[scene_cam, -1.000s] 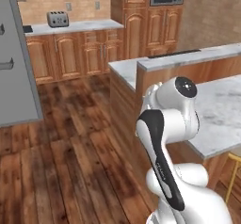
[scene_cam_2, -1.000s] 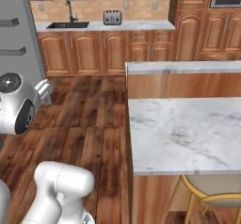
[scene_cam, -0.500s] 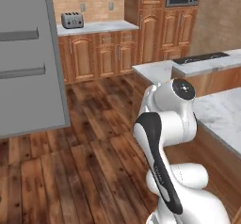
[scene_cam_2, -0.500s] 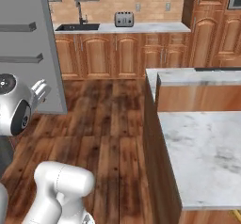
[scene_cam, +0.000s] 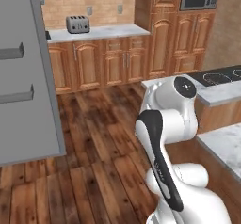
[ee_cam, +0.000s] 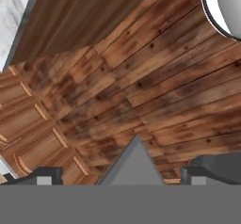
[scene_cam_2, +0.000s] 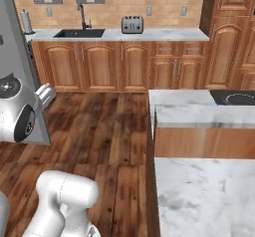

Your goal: Place the cold items (carrot and sweet potato) from the fridge in one tupperware on the dining counter. Place the warm items (kebab skewer and hot dog) in the stove area in another tupperware.

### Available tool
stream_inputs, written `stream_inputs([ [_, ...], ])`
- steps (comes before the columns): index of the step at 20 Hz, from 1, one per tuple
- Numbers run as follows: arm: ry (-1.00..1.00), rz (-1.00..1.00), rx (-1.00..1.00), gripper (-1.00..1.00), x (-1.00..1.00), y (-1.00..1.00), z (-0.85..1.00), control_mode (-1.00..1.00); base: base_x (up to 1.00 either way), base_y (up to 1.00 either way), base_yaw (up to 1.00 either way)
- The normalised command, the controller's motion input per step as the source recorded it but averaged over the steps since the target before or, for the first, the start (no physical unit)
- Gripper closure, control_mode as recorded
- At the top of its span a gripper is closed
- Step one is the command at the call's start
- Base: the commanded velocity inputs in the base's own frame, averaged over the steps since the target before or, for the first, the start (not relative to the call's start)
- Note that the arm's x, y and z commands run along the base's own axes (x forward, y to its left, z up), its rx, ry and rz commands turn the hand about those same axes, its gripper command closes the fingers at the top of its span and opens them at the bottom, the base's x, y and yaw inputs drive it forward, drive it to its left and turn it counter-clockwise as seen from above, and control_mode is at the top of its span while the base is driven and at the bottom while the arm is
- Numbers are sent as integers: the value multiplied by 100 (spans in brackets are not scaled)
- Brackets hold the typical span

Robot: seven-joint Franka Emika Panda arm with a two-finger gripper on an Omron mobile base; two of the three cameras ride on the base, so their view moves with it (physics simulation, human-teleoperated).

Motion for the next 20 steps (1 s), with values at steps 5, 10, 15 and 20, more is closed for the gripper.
stream_inputs([
  [5,0,0,0,-100,0,0,0,100,100,-17,3],
  [10,0,0,0,-100,0,0,0,100,100,-9,0],
  [15,0,0,0,-100,0,0,0,100,100,0,-2],
  [20,0,0,0,-100,0,0,0,100,100,1,-13],
])
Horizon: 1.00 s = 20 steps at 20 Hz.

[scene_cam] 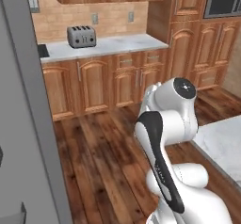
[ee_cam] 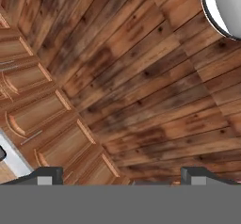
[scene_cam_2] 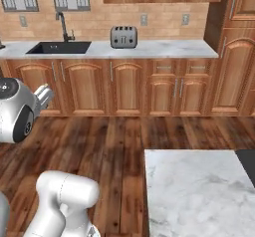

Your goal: Place the cold items (carrot and sweet potato) from the fridge in one tupperware on the dining counter. Place the warm items (kebab skewer and hot dog) in the stove area in another tupperware.

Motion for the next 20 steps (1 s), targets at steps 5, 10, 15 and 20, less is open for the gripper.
stream_inputs([
  [5,0,0,0,-100,0,0,0,100,100,17,-35],
  [10,0,0,0,-100,0,0,0,100,90,52,-66],
  [15,0,0,0,-100,0,0,0,100,79,54,-71],
  [20,0,0,0,-100,0,0,0,100,78,54,-71],
])
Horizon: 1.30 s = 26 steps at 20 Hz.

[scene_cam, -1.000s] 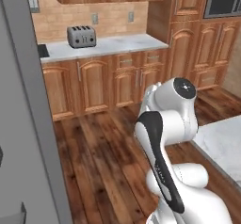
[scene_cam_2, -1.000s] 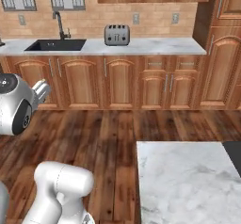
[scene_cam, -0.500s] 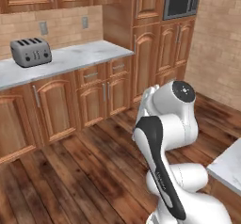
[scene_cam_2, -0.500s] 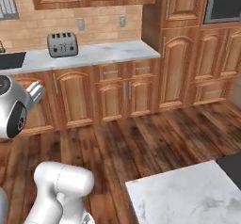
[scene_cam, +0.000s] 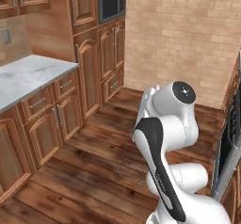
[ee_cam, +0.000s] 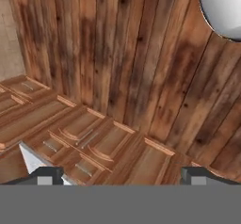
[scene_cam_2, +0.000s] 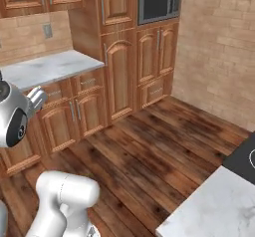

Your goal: Place the cold items (carrot and sweet potato) from the fridge in one tupperware on the dining counter. Place the warm items (kebab skewer and hot dog) in the stove area in another tupperware.

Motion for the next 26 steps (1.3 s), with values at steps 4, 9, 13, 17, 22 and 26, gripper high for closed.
stream_inputs([
  [4,0,0,0,-100,0,0,0,100,66,62,-66],
  [9,0,0,0,-100,0,0,0,100,60,74,-60],
  [13,0,0,0,-100,0,0,0,100,70,67,-66],
  [17,0,0,0,-100,0,0,0,100,73,64,-66],
  [22,0,0,0,-100,0,0,0,100,83,63,-65],
  [26,0,0,0,-100,0,0,0,100,92,61,-63],
])
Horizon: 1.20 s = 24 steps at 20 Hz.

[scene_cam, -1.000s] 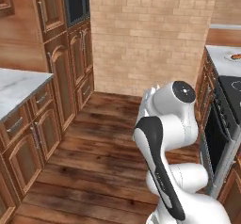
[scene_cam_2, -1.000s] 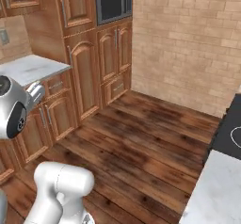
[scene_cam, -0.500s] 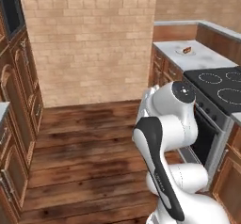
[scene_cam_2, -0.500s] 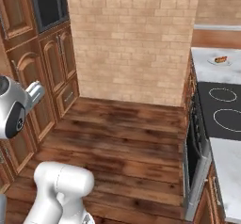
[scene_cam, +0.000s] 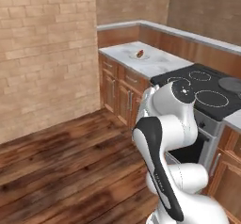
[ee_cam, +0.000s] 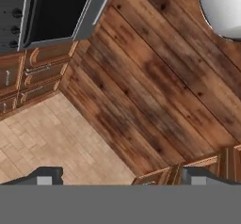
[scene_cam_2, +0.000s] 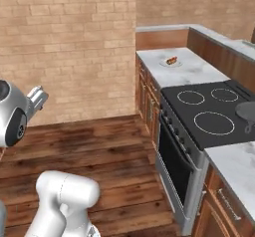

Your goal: Place the cold items (carrot and sweet potato) from the fridge in one tupperware on the dining counter. Place the warm items (kebab skewer and hot dog) in the stove area in another tupperware.

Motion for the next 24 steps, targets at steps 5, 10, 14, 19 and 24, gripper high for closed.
stream_inputs([
  [5,0,0,0,-100,0,0,0,100,97,67,-59],
  [10,0,0,0,-100,0,0,0,100,100,80,-48],
  [14,0,0,0,-100,0,0,0,100,99,80,-51],
  [19,0,0,0,-100,0,0,0,100,92,82,-53],
  [24,0,0,0,-100,0,0,0,100,79,84,-54],
])
